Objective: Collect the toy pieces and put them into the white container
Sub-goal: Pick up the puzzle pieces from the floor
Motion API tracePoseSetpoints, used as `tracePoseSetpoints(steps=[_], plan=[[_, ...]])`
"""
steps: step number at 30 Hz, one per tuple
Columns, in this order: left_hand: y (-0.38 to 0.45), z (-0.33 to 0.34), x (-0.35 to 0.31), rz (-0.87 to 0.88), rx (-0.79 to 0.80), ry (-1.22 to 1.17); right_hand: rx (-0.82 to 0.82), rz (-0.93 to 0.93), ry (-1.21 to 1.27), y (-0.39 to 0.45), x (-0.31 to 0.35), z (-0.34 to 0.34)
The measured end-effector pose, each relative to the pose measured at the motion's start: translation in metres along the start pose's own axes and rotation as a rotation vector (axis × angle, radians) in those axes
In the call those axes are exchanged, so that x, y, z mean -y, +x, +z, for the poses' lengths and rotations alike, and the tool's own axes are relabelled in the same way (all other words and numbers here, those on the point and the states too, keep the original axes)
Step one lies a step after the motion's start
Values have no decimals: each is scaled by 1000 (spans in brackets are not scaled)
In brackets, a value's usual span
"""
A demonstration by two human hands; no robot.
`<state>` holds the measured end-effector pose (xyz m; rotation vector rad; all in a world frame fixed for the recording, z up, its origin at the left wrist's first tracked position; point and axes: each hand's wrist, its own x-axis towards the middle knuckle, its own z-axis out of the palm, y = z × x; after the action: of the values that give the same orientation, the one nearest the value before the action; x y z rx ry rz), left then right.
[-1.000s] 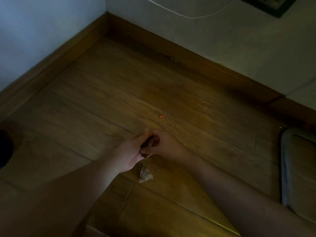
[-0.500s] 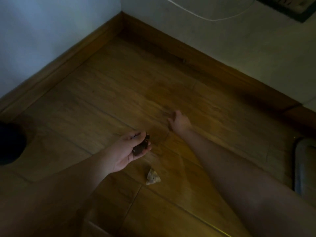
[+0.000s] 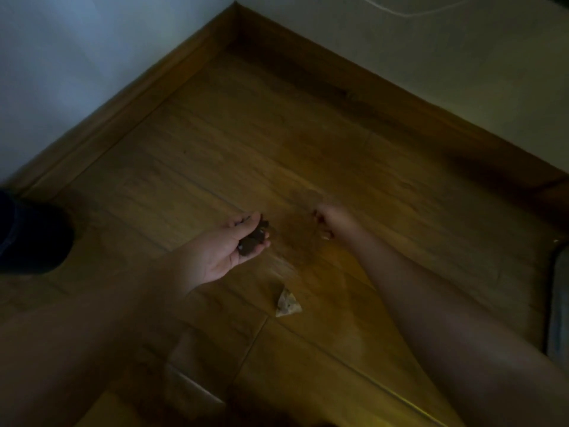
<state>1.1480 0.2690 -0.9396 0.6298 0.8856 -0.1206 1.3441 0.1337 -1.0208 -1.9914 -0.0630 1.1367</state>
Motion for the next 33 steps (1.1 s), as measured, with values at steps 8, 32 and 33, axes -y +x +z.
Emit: tracePoseSetpoints(steps=[8,32,33], plan=[[2,-3,-1,16,25,33,129,-200,-425,-75,-59,30],[-214,7,31,-113,-121,-149,186,349,934,-307,-22,60],[-232,15,28,-123,-119,-140,187,355,947,-325,-14,57]])
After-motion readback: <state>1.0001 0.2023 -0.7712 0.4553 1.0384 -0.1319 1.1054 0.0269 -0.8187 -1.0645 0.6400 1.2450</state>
